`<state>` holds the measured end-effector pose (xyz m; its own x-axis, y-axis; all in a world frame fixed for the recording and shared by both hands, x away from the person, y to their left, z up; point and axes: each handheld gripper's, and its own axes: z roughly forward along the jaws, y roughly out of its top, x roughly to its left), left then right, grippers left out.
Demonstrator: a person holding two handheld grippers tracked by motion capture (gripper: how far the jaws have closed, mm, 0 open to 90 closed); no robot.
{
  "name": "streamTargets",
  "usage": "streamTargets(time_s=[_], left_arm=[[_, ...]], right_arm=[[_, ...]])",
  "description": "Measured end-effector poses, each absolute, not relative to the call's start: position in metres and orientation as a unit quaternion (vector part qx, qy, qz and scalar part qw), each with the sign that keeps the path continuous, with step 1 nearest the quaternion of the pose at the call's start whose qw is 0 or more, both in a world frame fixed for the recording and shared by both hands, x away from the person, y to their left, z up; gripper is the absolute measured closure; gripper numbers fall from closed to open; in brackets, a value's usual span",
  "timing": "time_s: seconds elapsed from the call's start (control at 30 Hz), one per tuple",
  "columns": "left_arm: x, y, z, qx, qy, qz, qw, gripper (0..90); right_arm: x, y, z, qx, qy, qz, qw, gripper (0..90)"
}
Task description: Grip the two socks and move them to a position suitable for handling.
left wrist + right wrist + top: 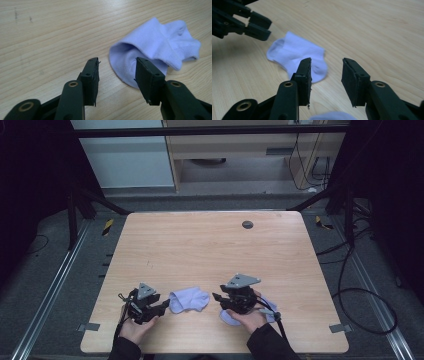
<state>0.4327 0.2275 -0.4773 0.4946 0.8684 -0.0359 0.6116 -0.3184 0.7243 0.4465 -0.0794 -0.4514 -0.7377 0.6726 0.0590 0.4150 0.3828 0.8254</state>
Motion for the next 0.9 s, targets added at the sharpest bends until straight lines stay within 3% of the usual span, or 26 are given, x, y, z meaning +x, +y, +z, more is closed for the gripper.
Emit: streamTargets(time_s=[0.53,0.9], left_arm=[[0.433,0.211,-0.488,0.813,0.453,0.17,0.323,67.8],[0.435,0.209,-0.49,0.818,0.453,0.163,0.316,85.4]], right_arm=[[0.448,-0.017,-0.487,0.277,0.873,0.385,0.113,69.6],[0.447,-0.012,-0.492,0.274,0.883,0.366,0.103,87.5]])
